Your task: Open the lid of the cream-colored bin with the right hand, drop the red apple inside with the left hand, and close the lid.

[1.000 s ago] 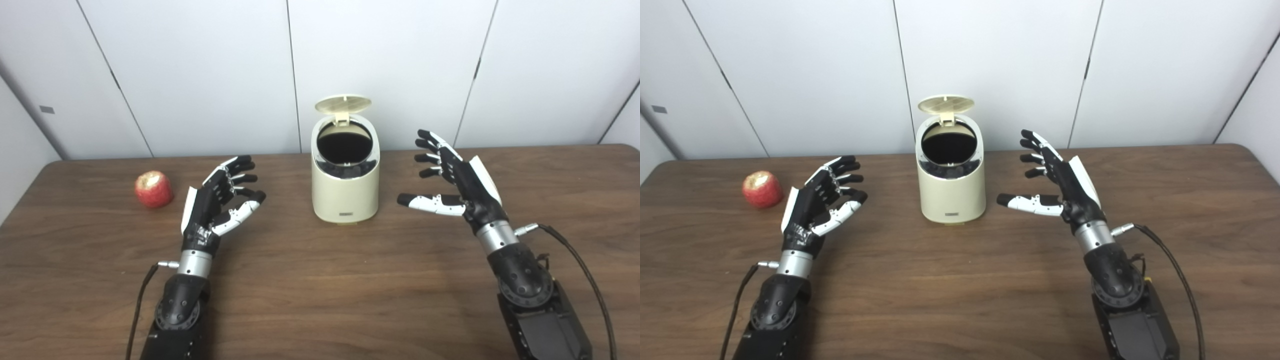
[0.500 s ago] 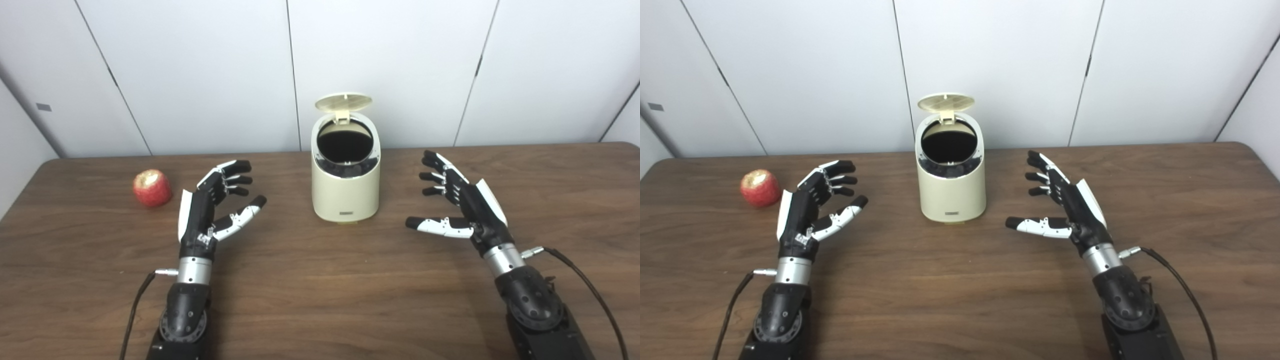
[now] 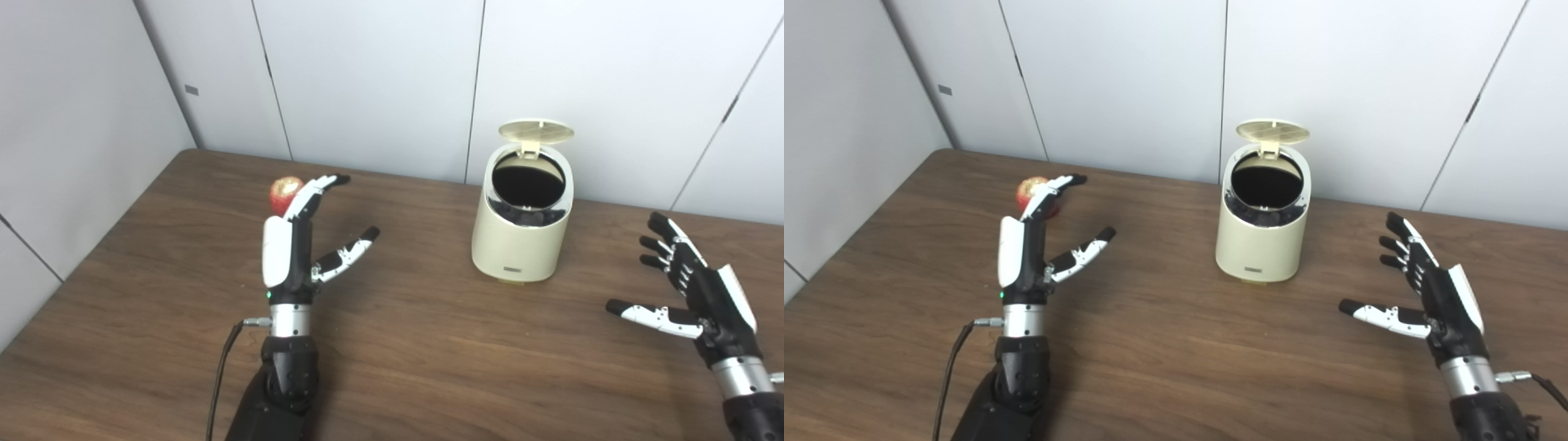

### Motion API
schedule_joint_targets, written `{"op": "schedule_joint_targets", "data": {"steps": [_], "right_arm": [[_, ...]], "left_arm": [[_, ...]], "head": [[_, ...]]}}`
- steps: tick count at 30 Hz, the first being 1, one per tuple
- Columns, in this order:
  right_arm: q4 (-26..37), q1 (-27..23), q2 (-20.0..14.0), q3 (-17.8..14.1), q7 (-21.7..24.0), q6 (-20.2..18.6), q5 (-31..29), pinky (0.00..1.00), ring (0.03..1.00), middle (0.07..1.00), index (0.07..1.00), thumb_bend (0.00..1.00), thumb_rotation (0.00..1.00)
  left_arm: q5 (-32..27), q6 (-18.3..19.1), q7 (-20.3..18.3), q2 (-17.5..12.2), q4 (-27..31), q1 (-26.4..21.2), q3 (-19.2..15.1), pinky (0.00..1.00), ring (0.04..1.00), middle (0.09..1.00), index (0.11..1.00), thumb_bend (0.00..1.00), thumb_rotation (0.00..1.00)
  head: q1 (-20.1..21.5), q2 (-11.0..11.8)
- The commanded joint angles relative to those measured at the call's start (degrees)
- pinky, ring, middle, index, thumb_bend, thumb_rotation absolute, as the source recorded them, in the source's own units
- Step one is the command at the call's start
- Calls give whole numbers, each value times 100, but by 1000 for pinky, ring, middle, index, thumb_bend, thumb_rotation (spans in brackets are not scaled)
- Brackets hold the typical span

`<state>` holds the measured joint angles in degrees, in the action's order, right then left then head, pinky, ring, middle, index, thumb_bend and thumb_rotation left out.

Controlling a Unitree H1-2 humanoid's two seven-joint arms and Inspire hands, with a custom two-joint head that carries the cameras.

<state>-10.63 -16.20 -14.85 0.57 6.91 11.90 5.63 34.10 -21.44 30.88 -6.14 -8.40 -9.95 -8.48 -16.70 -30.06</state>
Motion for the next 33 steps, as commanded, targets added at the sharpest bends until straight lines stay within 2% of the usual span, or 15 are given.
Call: {"op": "schedule_joint_targets", "data": {"steps": [1, 3, 6, 13, 17, 21, 25, 28, 33], "right_arm": [[148, -166, -104, -71, -6, 188, -66, 801, 883, 944, 949, 768, 148], [241, -152, -111, -52, -10, 112, 7, 788, 876, 942, 951, 772, 157], [321, -140, -123, -12, -16, 91, 140, 765, 871, 935, 948, 771, 129], [477, -139, -140, 0, 24, 39, 214, 747, 867, 927, 943, 765, 101], [526, -140, -136, -29, 20, -14, 199, 748, 871, 927, 942, 766, 102], [542, -134, -140, -37, 0, -11, 226, 744, 867, 927, 942, 769, 119], [576, -145, -151, -27, 3, -38, 292, 741, 860, 927, 941, 771, 138], [612, -154, -149, -26, 9, -70, 298, 744, 862, 921, 941, 768, 134], [622, -170, -161, -14, 10, -84, 272, 751, 867, 919, 938, 759, 108]], "left_arm": [[33, -47, 258, -216, -37, -231, -112, 940, 948, 915, 857, 742, 278], [-6, 187, 261, -401, -129, -327, -266, 985, 987, 939, 894, 753, 321], [-298, 244, 244, -684, -408, -482, -460, 997, 999, 961, 924, 788, 327], [-650, 324, 104, -1140, -869, -678, -519, 919, 976, 966, 930, 872, 265], [-731, 743, -172, -1351, -920, -734, -495, 868, 958, 963, 945, 907, 293], [-1024, 1158, -623, -1501, -907, -753, -494, 835, 946, 956, 949, 955, 307], [-1165, 1181, -1069, -1762, -968, -738, -335, 786, 912, 923, 933, 970, 302], [-1369, 1139, -1354, -1882, -1023, -753, -265, 792, 905, 903, 927, 990, 303], [-1371, 1195, -1460, -1965, -1192, -873, -176, 763, 882, 904, 923, 1000, 298]], "head": [[-4, -3], [-8, 4], [-2, 17], [5, 20], [14, 20], [42, 4], [42, 4], [42, 4], [77, 1]]}}
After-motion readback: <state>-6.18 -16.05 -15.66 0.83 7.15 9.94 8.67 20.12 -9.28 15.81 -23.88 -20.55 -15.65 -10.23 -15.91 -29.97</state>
